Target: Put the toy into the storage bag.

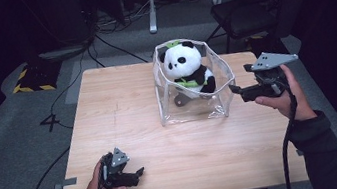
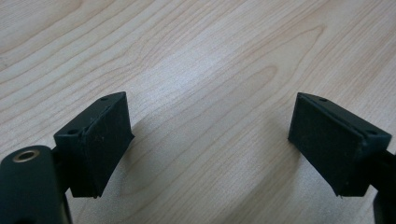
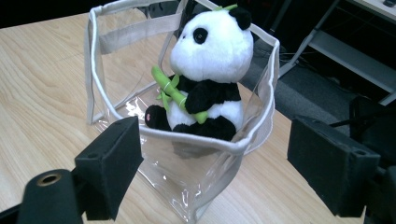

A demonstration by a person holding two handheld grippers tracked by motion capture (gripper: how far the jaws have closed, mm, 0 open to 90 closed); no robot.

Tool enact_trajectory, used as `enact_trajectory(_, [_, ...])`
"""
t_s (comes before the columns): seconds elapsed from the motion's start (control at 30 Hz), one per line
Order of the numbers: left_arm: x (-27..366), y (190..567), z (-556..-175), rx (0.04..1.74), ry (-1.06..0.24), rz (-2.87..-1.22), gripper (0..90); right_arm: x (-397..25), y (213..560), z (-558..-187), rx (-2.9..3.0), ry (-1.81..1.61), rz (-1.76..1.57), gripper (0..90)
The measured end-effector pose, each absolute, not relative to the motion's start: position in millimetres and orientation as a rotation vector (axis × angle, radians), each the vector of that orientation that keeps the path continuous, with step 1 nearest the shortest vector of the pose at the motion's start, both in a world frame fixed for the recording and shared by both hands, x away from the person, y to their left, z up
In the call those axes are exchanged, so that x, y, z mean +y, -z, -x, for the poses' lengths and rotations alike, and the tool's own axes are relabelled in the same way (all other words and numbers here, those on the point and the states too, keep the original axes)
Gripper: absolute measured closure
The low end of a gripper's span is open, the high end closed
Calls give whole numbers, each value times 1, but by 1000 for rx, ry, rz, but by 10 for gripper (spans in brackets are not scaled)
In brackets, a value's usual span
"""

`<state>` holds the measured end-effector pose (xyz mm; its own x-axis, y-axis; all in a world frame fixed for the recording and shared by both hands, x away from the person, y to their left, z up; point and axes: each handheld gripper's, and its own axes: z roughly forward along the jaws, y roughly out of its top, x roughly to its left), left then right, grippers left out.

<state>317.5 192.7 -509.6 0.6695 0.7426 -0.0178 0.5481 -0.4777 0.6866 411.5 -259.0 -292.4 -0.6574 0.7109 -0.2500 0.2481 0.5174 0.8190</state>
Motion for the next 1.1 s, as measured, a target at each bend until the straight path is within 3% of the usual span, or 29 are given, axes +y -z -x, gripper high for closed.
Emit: enact_trajectory(1.1, [193, 510, -317, 990, -371, -2205, 133, -277, 330, -392, 2221, -997, -761, 180])
